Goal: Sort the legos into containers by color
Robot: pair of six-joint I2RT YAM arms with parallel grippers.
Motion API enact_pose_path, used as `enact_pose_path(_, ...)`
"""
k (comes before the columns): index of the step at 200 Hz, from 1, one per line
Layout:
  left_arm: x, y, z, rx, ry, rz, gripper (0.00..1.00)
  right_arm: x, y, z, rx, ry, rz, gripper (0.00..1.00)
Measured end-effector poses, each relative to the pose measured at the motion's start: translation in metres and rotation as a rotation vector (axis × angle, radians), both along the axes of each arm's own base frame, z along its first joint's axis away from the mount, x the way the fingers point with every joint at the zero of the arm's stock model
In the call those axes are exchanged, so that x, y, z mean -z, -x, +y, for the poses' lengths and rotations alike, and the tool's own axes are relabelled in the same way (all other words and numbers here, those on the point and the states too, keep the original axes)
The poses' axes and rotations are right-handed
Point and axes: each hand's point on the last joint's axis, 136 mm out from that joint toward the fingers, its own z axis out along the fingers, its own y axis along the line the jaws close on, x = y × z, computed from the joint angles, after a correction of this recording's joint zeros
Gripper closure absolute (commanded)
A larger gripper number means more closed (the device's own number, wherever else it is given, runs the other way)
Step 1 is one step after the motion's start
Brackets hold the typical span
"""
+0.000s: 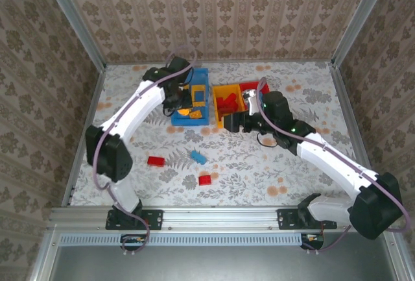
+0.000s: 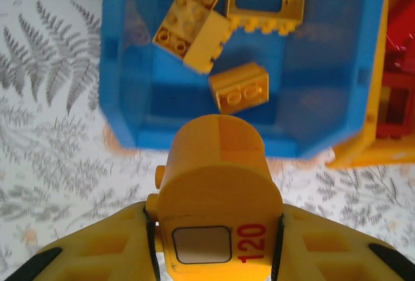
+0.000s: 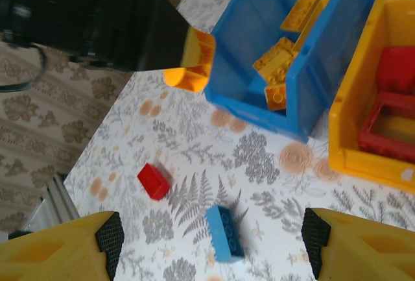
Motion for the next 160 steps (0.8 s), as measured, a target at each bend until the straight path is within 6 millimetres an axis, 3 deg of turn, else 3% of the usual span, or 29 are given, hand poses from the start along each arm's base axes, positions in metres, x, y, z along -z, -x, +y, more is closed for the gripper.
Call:
enact_pose_path(30,0.025,-0.035,-0.007,0.031,-0.064,0.023,0.7,-0.004,-0.013,0.004,0.018,0.002,0.0,0.24)
enact_pose_path(54,0.042,-0.048,-0.008,0.054,-0.113,0.042,0.7,-0.001,-0.015,0.004,0.021,0.005,0.009,0.25)
enact_pose_path(98,0.068,-0.046,-0.002,0.07,-0.183,0.094,0.65,0.001,-0.014,0.003,0.025,0.008,0.02,0.24)
enact_pose_path(127,0.074,-0.042,0.002,0.072,-0.201,0.108,0.53,0.007,-0.013,0.002,0.024,0.023,0.044,0.23)
enact_pose_path(160,0.074,-0.041,0.0,0.084,-0.207,0.107,0.46,0.021,-0.007,-0.001,0.016,0.064,0.086,0.22)
